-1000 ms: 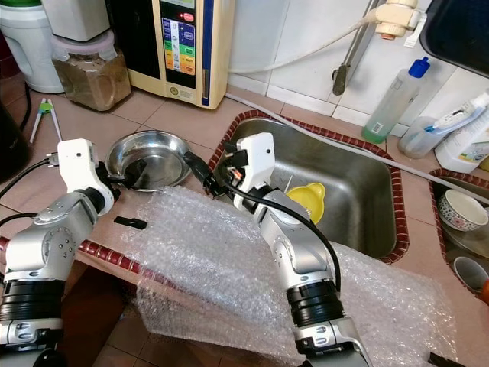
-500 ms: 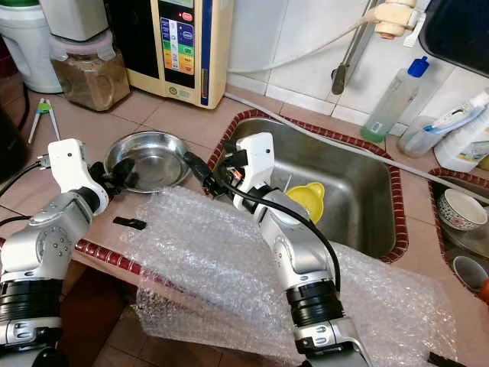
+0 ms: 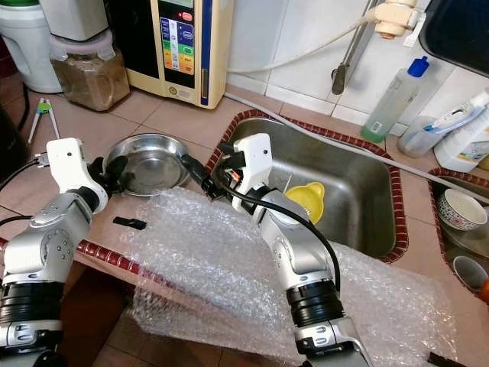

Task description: Kitchen organization

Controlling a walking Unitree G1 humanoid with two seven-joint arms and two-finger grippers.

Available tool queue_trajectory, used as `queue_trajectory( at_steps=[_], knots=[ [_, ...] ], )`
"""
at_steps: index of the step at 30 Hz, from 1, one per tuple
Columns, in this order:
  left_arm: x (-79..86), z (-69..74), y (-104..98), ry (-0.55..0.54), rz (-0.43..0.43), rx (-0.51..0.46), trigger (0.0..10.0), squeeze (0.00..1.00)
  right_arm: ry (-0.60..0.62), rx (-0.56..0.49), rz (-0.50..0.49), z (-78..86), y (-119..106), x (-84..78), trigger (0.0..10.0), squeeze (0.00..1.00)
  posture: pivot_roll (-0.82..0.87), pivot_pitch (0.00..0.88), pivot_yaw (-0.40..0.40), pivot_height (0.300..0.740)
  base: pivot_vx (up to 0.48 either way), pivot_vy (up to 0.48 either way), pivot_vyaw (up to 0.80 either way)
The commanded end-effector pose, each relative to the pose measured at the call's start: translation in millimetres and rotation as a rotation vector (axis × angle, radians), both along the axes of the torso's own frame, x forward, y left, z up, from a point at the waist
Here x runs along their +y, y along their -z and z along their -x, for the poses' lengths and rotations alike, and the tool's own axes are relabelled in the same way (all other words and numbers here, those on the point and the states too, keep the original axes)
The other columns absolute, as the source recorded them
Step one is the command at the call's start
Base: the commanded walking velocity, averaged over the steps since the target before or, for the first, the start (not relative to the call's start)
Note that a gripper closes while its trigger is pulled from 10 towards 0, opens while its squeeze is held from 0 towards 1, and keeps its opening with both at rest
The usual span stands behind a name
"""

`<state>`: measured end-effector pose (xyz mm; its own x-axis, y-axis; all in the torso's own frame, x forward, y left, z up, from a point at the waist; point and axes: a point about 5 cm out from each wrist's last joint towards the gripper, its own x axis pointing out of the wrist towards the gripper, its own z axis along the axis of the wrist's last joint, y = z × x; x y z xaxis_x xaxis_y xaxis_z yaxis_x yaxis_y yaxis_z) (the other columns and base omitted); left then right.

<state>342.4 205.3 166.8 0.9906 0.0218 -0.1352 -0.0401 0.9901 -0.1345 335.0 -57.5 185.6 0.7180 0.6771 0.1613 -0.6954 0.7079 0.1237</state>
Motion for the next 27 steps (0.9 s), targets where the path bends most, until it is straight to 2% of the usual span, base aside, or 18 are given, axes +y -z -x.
queue_trajectory(
  at_steps=[1,8,11,17,19,22,23,25,27],
  knots=[
    [-1.5,0.9,-0.1,0.008,0.012,-0.031,0.0,0.00,-0.003,0.009,0.019,-2.2,0.9,-1.7,10.0,0.00,0.14,0.102,-0.120,0.740,0.000,0.000,0.00],
    [-7.4,0.6,-3.2,0.030,-0.020,-0.072,0.0,0.00,-0.007,0.009,0.018,-1.8,0.9,-0.9,10.0,0.00,0.14,0.101,-0.121,0.740,0.000,0.000,0.00],
    [-7.1,0.7,-8.1,0.015,-0.058,-0.140,0.0,0.00,-0.006,0.009,0.020,-1.8,0.9,-1.6,10.0,0.00,0.13,0.100,-0.123,0.740,0.000,0.000,0.00],
    [-4.0,1.3,-20.2,-0.036,-0.050,-0.252,0.0,0.00,-0.006,0.010,0.022,-1.8,1.4,-0.2,10.0,0.00,0.14,0.099,-0.123,0.740,0.000,0.000,0.00],
    [-1.9,2.2,-30.5,-0.068,-0.041,-0.329,0.0,0.00,-0.007,0.008,0.019,-1.9,0.7,2.0,10.0,0.00,0.14,0.099,-0.124,0.740,0.000,0.000,0.00],
    [-3.2,2.8,-38.6,-0.070,-0.023,-0.391,0.0,0.00,-0.006,0.006,0.015,-2.1,0.0,3.4,10.0,0.00,0.14,0.099,-0.124,0.740,0.000,0.000,0.00],
    [-5.8,3.8,-46.4,-0.059,-0.011,-0.448,0.0,0.00,0.004,0.009,-0.001,-3.0,-1.2,4.2,10.0,0.00,0.14,0.099,-0.124,0.740,0.000,0.000,0.00],
    [-10.1,4.9,-51.6,-0.038,0.000,-0.489,0.0,0.00,0.012,0.012,-0.022,-3.8,-2.5,4.7,10.0,0.00,0.14,0.093,-0.128,0.740,0.000,0.000,0.00],
    [-21.4,6.8,-59.8,0.018,0.041,-0.553,0.0,0.00,0.042,0.004,-0.056,-6.9,-7.0,5.2,10.0,0.00,0.14,0.089,-0.130,0.740,0.000,0.000,0.00]
  ],
)
